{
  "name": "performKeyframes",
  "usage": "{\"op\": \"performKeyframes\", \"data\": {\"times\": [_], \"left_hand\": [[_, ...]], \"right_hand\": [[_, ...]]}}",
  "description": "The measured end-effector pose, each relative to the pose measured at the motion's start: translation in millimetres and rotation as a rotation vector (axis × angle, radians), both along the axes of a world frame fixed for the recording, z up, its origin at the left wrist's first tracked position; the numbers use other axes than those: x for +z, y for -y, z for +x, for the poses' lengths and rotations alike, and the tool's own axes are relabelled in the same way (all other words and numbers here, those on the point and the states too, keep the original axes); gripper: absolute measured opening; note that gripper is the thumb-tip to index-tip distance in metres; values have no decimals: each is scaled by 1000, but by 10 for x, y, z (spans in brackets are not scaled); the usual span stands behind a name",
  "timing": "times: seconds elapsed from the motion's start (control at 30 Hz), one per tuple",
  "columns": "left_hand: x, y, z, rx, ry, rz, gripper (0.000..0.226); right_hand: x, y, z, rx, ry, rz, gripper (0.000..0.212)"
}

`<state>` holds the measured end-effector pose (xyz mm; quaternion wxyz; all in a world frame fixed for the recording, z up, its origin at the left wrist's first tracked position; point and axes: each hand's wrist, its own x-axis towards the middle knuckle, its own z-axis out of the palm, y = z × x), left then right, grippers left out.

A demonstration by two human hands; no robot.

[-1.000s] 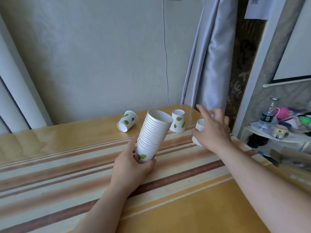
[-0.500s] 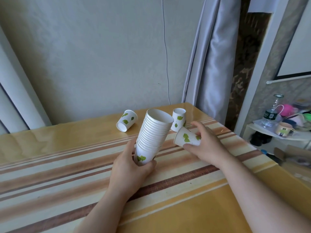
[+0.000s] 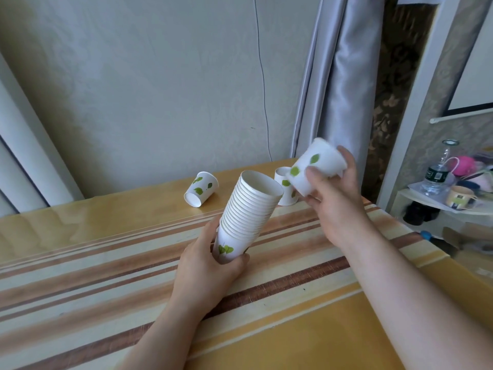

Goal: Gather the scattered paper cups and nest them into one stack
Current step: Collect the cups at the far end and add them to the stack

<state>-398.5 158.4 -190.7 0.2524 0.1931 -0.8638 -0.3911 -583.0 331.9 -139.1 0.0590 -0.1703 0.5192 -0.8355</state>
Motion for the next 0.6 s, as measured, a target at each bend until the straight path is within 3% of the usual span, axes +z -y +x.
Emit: {"op": "performKeyframes", "data": {"times": [0.03,0.1,0.2,0.4,0.5,0.57,0.6], "left_hand": [[10,-8,4,-3,-2,-13,70],[36,-29,9,-10,-6,-49,77],[50,-41,4,-13,-7,-85,85],[49,-46,10,0,-9,-71,78],[23,-18,10,13,-16,-26,71],[8,1,4,27,-25,-1,67],[8,5,2,45,-32,10,67]], "right_hand": [[48,-1,22,79,66,-151,69],[119,0,125,187,122,-260,71],[104,75,294,232,17,-174,73],[41,109,403,266,-145,39,82],[28,68,378,316,-76,-29,72],[48,101,294,220,-8,-33,70],[40,147,191,98,-23,84,66]]}}
